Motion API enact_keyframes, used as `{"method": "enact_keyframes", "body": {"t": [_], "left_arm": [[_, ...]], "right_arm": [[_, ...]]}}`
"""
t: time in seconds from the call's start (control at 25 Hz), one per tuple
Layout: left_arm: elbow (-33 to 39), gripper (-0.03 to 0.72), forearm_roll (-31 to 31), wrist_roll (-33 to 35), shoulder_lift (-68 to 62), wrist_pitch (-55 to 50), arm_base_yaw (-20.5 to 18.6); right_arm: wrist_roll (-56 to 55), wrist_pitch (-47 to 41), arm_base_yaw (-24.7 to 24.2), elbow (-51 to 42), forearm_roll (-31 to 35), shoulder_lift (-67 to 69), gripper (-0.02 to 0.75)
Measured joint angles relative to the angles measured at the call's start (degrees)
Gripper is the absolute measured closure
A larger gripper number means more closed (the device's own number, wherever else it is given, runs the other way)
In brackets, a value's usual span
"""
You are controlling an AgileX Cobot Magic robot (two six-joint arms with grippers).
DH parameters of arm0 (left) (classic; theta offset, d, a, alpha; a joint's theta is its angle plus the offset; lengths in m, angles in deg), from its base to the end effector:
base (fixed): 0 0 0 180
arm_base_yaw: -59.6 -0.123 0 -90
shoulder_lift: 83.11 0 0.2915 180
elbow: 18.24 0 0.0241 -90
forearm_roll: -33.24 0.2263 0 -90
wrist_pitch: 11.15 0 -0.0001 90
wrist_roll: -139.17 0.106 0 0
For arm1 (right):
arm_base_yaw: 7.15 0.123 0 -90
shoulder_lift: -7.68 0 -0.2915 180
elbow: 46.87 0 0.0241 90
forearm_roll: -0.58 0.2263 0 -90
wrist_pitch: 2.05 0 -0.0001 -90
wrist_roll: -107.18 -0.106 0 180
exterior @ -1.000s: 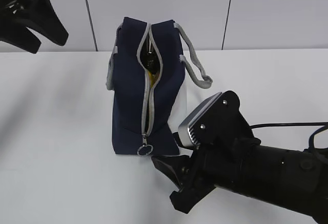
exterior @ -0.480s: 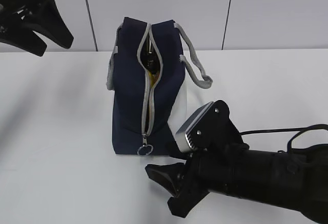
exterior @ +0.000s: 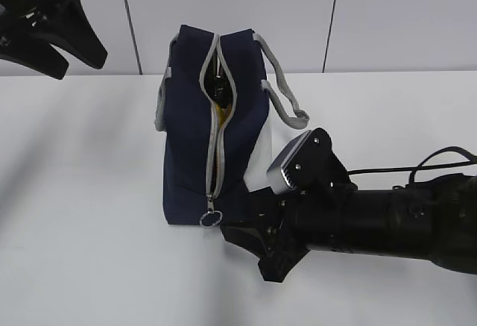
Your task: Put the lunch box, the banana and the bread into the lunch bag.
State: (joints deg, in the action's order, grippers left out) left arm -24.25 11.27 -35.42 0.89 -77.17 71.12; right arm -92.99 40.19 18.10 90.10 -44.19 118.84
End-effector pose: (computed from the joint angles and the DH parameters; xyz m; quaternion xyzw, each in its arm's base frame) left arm 0.2865 -0.0954 0.3472 0.1022 0.9556 -0.1970 0.1938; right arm 0.2546 0.1755 0.1529 -0.4105 0.7489 0.2499 0.4563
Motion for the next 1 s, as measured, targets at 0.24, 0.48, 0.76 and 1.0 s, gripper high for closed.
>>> {"method": "enact_keyframes", "body": {"t": [0.24,0.48,0.76,1.0], "left_arm": [[0.0,0.254,0.0,0.1,0.0,0.0,0.0],[0.0,0.254,0.0,0.1,0.0,0.0,0.0],[0.0,0.254,0.0,0.1,0.0,0.0,0.0],[0.0,0.254,0.0,0.1,0.0,0.0,0.0]], "right_arm": [[-0.5,1.0,-0.4,3.3,-4.3,4.5,0.344],[-0.7,2.7,-0.4,5.0,-6.1,8.0,0.344],[-0.7,4.2,-0.4,5.9,-8.2,9.0,0.345],[-0.7,4.2,-0.4,5.9,-8.4,9.0,0.345]]}}
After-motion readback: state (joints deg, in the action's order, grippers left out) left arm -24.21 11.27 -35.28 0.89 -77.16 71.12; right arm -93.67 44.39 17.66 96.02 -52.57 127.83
